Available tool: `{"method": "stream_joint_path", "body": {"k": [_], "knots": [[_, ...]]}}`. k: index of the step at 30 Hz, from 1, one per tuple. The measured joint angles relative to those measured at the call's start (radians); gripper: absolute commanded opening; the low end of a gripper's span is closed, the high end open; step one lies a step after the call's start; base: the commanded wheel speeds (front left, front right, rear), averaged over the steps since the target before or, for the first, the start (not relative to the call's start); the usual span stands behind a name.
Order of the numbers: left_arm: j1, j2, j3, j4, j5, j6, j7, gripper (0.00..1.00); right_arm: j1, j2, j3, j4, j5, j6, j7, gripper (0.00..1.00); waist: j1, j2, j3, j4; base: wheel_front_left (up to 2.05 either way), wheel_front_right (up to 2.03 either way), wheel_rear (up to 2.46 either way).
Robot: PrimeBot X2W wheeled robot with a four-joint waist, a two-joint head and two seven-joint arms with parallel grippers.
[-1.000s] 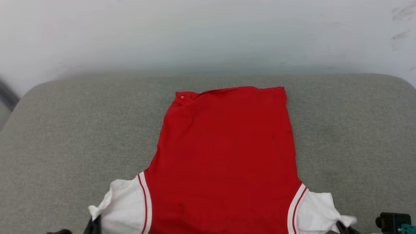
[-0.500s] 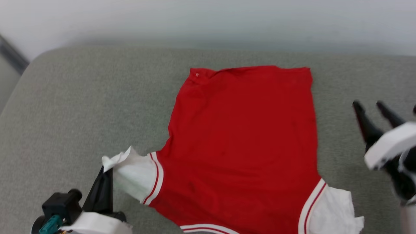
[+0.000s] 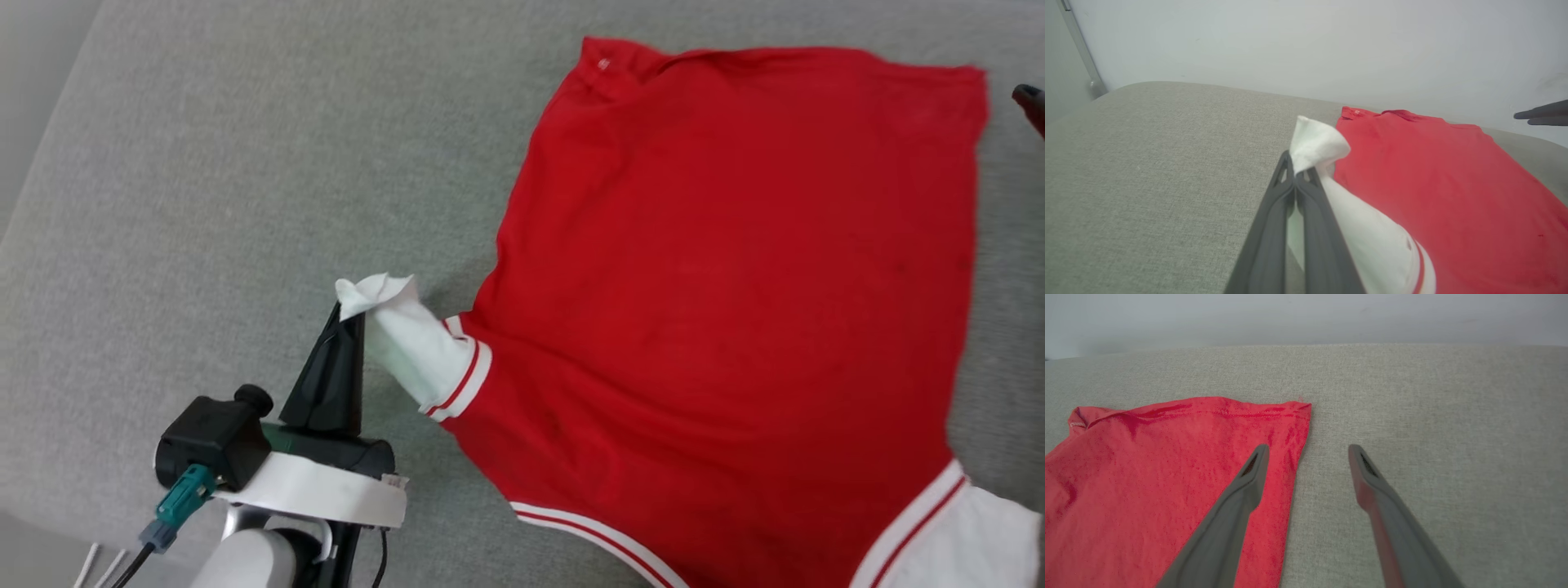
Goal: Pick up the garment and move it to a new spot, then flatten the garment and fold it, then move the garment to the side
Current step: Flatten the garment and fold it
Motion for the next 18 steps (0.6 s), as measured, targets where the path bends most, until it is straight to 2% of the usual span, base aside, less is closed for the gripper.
{"method": "stream_joint_path", "body": {"k": [4,12,14,18], "knots": [[-0.039,-0.022,-0.014,0.016,0.007,-0.020,-0.015,0.00,-0.086,-0.002,-0.014,0.058,-0.050,0.000,0.095,1.00,0.0000,-0.0001,0.065,0.044,0.00,0.00,0.00],[-0.081,-0.055,-0.021,0.068,0.007,-0.053,-0.032,0.00,-0.149,0.012,-0.088,0.132,-0.114,0.001,0.198,1.00,-0.0002,0.0000,0.156,0.101,0.00,0.00,0.00],[-0.084,-0.058,-0.018,0.080,0.010,-0.057,-0.036,0.00,-0.161,0.016,-0.121,0.147,-0.128,0.001,0.227,0.00,-0.0003,-0.0001,0.160,0.106,0.00,0.00,0.00],[-0.085,-0.063,-0.016,0.107,0.010,-0.067,-0.039,0.00,-0.163,0.027,-0.153,0.163,-0.160,0.001,0.245,0.00,-0.0003,0.0000,0.144,0.106,0.00,0.00,0.00]]}}
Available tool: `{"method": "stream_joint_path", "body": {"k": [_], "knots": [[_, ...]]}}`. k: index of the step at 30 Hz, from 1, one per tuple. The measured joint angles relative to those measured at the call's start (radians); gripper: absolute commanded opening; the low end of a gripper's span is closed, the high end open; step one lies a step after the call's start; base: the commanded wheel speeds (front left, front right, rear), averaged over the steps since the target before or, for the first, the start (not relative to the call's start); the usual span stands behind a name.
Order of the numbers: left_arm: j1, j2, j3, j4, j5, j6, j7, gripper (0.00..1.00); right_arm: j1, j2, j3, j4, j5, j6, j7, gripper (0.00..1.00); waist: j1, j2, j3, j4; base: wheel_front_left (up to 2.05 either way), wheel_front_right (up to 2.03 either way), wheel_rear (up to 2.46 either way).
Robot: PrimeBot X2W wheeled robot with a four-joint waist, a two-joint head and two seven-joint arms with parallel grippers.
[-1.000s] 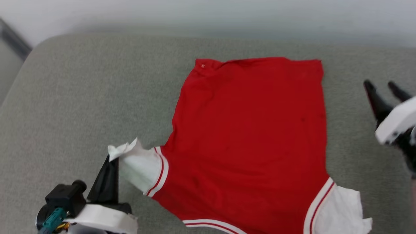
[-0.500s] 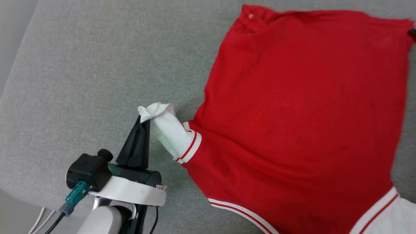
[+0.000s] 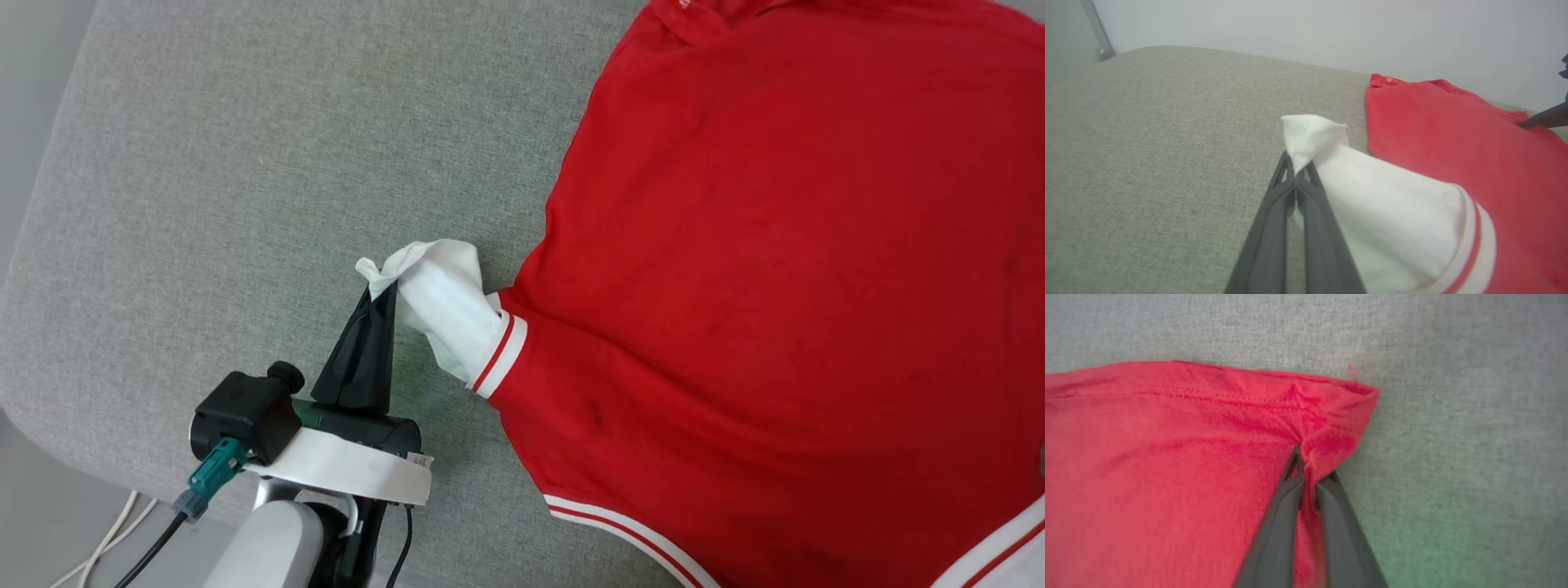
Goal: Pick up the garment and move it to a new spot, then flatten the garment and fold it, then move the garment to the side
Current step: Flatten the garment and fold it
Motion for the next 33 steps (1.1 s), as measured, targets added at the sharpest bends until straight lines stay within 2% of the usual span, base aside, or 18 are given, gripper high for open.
{"method": "stream_joint_path", "body": {"k": [5,8,11,15,21,25,28,33], "knots": [[0.005,-0.001,0.007,0.028,0.000,-0.005,-0.001,0.00,0.026,0.014,-0.003,0.005,-0.029,0.000,0.013,0.00,0.0001,0.0000,-0.049,-0.007,0.00,0.00,0.00],[0.026,-0.001,0.012,0.044,-0.003,-0.005,-0.001,0.00,0.069,0.002,0.046,-0.014,-0.038,0.000,0.026,0.00,0.0001,0.0000,-0.097,-0.016,0.00,0.00,0.00],[0.056,0.007,0.022,0.061,-0.009,0.005,0.000,0.00,0.125,-0.032,0.134,-0.081,-0.027,0.000,0.022,0.00,0.0001,0.0000,-0.152,-0.028,0.00,0.00,0.00],[0.112,0.038,0.040,0.068,-0.016,0.024,0.018,0.00,0.219,-0.063,0.220,-0.207,0.056,0.000,0.017,0.00,0.0001,0.0000,-0.227,-0.059,0.00,0.00,0.00],[0.209,0.090,0.074,0.046,-0.025,0.072,0.067,0.00,0.486,-0.118,0.285,-0.422,0.169,0.000,0.061,0.00,0.0001,0.0000,-0.331,-0.138,0.00,0.00,0.00],[0.275,0.107,0.085,0.011,-0.034,0.100,0.103,0.00,0.727,-0.131,0.283,-0.568,0.207,0.000,0.111,0.00,-0.0001,0.0000,-0.393,-0.204,0.00,0.00,0.00],[0.305,0.122,0.092,-0.015,-0.040,0.115,0.126,0.00,0.898,-0.124,0.270,-0.657,0.227,0.000,0.136,0.00,0.0000,0.0000,-0.425,-0.258,0.00,0.00,0.00],[0.333,0.140,0.097,-0.039,-0.046,0.128,0.156,0.00,1.131,-0.058,0.249,-0.732,0.243,0.000,0.165,0.00,0.0000,0.0000,-0.459,-0.337,0.00,0.00,0.00]]}}
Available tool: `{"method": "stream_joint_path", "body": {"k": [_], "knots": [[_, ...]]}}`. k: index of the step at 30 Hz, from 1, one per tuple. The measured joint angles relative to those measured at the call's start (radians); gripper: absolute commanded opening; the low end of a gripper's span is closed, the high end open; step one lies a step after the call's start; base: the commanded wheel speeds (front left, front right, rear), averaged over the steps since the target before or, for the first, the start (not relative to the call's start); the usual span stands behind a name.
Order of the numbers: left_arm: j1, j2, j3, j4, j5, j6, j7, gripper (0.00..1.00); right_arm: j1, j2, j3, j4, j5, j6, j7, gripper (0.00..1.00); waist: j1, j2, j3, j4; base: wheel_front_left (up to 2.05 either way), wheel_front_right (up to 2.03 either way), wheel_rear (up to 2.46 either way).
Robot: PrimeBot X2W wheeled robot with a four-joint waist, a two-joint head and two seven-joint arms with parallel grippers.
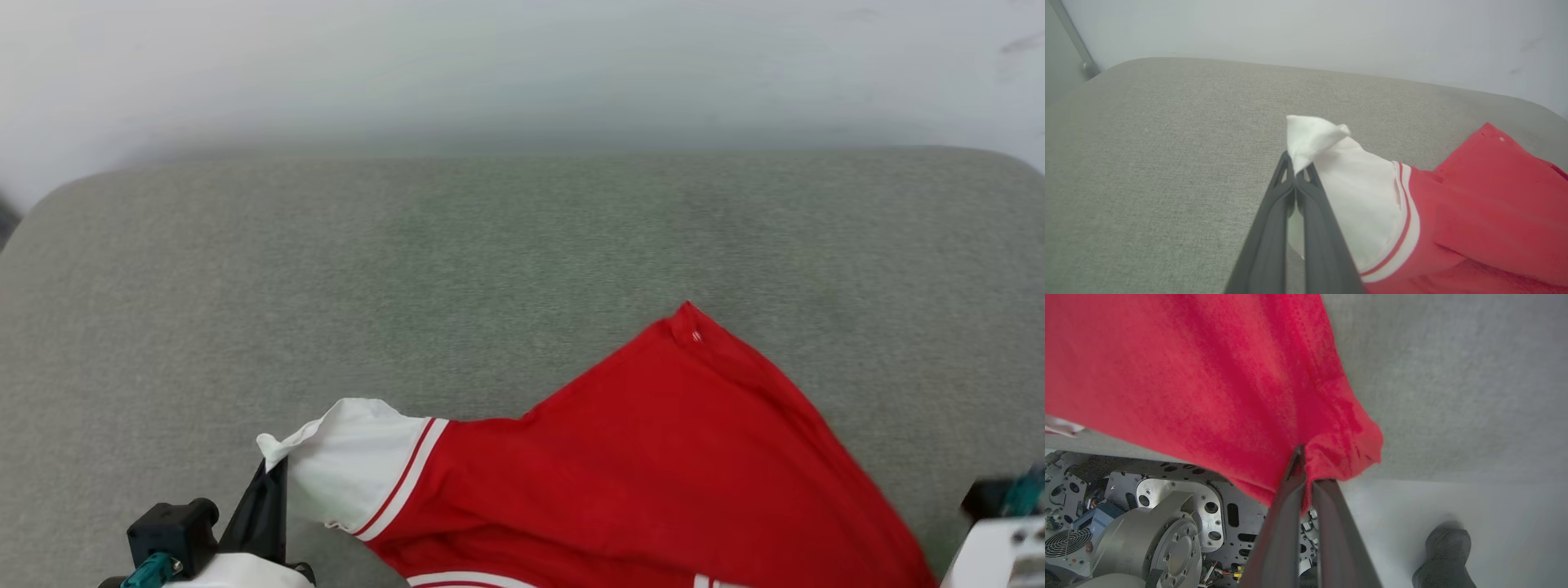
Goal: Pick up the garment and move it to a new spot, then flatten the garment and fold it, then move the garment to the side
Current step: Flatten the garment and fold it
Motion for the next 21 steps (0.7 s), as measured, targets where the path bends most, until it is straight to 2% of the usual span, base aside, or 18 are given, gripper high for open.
{"method": "stream_joint_path", "body": {"k": [3,4,5,9,16,19,21], "knots": [[0.001,0.006,-0.001,-0.012,0.000,0.003,0.011,0.00,0.093,0.056,-0.003,-0.002,0.004,0.000,-0.003,0.00,0.0000,0.0000,-0.010,-0.032,0.00,0.00,0.00],[0.001,0.007,-0.002,-0.014,0.000,0.006,0.012,0.00,0.111,0.072,-0.005,-0.001,0.005,0.000,-0.018,0.75,0.0000,0.0000,-0.011,-0.040,0.00,0.00,0.00],[0.001,0.008,-0.003,-0.017,0.000,0.007,0.015,0.00,0.124,0.079,-0.004,-0.003,0.001,0.000,-0.040,1.00,0.0000,0.0000,-0.011,-0.045,0.00,0.00,0.00],[0.005,0.012,-0.002,-0.026,-0.002,0.012,0.021,0.00,0.129,0.110,-0.026,-0.042,0.002,0.000,-0.202,1.00,0.0000,0.0000,-0.010,-0.054,0.00,0.00,0.00],[0.006,0.015,-0.005,-0.042,-0.003,0.017,0.030,0.00,0.014,0.142,-0.101,-0.071,-0.004,0.000,-0.652,1.00,0.0000,0.0000,0.007,-0.053,0.00,0.00,0.00],[-0.008,0.014,-0.009,-0.049,-0.001,0.017,0.032,0.00,-0.050,0.147,-0.094,-0.047,0.007,0.000,-0.773,1.00,0.0000,0.0000,0.020,-0.046,0.00,0.00,0.00],[-0.017,0.014,-0.012,-0.056,0.001,0.017,0.033,0.00,-0.098,0.144,-0.073,-0.027,0.013,0.000,-0.798,1.00,0.0000,0.0000,0.034,-0.043,0.00,0.00,0.00]]}}
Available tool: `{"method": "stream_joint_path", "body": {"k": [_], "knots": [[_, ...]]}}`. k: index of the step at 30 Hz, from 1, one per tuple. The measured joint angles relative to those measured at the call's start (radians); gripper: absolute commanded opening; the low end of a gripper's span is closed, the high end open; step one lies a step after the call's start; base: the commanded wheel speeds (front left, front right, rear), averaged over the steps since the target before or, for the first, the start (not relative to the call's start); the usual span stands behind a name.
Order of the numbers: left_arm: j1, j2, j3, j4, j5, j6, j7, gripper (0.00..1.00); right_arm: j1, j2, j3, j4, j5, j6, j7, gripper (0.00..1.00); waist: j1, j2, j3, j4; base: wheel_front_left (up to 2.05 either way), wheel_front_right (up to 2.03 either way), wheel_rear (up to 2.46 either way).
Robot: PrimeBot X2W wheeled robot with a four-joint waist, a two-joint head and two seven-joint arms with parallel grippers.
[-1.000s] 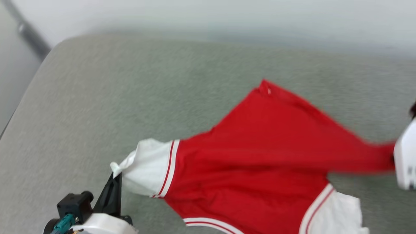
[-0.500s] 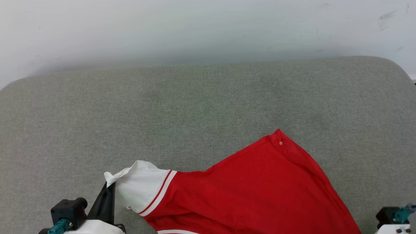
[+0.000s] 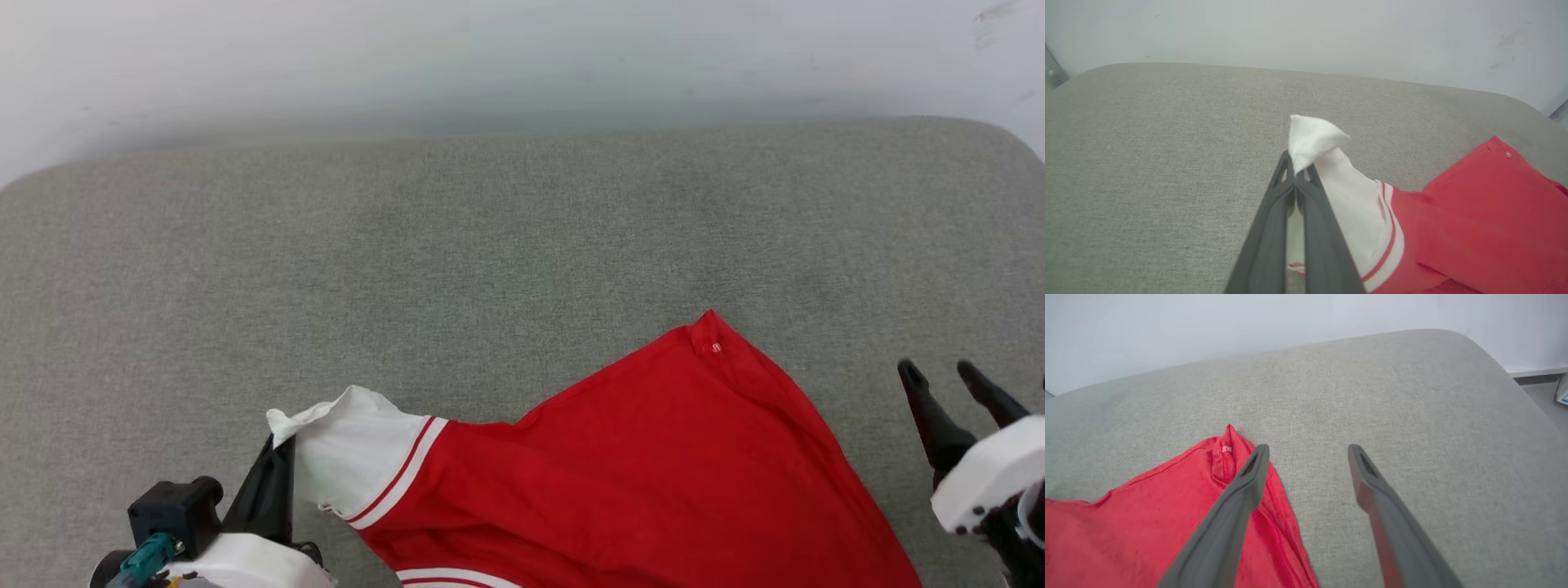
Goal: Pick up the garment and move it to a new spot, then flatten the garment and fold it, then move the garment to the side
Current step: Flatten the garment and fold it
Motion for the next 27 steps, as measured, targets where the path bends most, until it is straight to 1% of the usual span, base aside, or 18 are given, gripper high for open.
{"method": "stream_joint_path", "body": {"k": [1,2,5,10,12,14,16,18,22,24,25,26,27], "knots": [[-0.009,0.000,-0.002,-0.003,0.001,0.000,0.000,0.00,-0.028,-0.001,0.010,0.012,0.004,0.000,-0.002,1.00,0.0000,0.0000,0.007,0.003,0.00,0.00,0.00],[-0.017,0.000,-0.005,-0.008,0.003,0.000,0.000,0.00,-0.061,-0.006,0.022,0.027,0.010,0.000,0.017,1.00,0.0000,0.0000,0.016,0.006,0.00,0.00,0.00],[-0.048,-0.004,-0.020,-0.019,0.012,-0.006,0.001,0.00,-0.159,-0.032,0.073,0.066,0.018,0.000,0.118,1.00,0.0001,0.0000,0.044,0.020,0.00,0.00,0.00],[-0.111,-0.012,-0.038,-0.027,0.026,-0.021,-0.005,0.00,-0.335,-0.072,0.151,0.121,0.033,0.000,0.380,1.00,0.0001,0.0000,0.103,0.048,0.00,0.00,0.00],[-0.134,-0.022,-0.048,-0.024,0.027,-0.028,-0.012,0.00,-0.383,-0.075,0.179,0.151,0.034,0.000,0.483,1.00,0.0002,0.0001,0.125,0.065,0.00,0.00,0.00],[-0.156,-0.028,-0.056,-0.017,0.029,-0.037,-0.016,0.00,-0.421,-0.074,0.206,0.178,0.034,0.000,0.558,1.00,0.0001,0.0000,0.146,0.082,0.00,0.00,0.00],[-0.179,-0.032,-0.062,-0.010,0.033,-0.046,-0.024,0.00,-0.458,-0.069,0.231,0.207,0.034,0.000,0.607,1.00,0.0002,0.0000,0.167,0.098,0.00,0.00,0.00],[-0.200,-0.035,-0.070,0.001,0.035,-0.056,-0.028,0.00,-0.479,-0.063,0.259,0.241,0.033,0.000,0.629,1.00,0.0002,0.0000,0.186,0.115,0.00,0.00,0.00],[-0.226,-0.041,-0.078,0.016,0.034,-0.069,-0.038,0.00,-0.518,-0.046,0.285,0.321,0.046,0.000,0.632,1.00,0.0001,0.0000,0.226,0.139,0.00,0.00,0.00],[-0.238,-0.046,-0.080,0.028,0.033,-0.073,-0.042,0.00,-0.542,-0.048,0.300,0.359,0.049,0.000,0.634,1.00,0.0001,0.0000,0.242,0.148,0.00,0.00,0.00],[-0.243,-0.049,-0.083,0.033,0.033,-0.078,-0.046,0.00,-0.554,-0.049,0.300,0.382,0.062,0.000,0.641,0.75,0.0001,0.0001,0.247,0.154,0.00,0.00,0.00],[-0.246,-0.050,-0.084,0.039,0.032,-0.080,-0.049,0.00,-0.563,-0.054,0.305,0.399,0.071,0.000,0.647,0.27,0.0000,0.0000,0.251,0.160,0.00,0.00,0.00],[-0.248,-0.051,-0.083,0.045,0.031,-0.080,-0.050,0.00,-0.571,-0.057,0.311,0.410,0.073,0.000,0.654,0.00,0.0001,0.0001,0.253,0.164,0.00,0.00,0.00]]}}
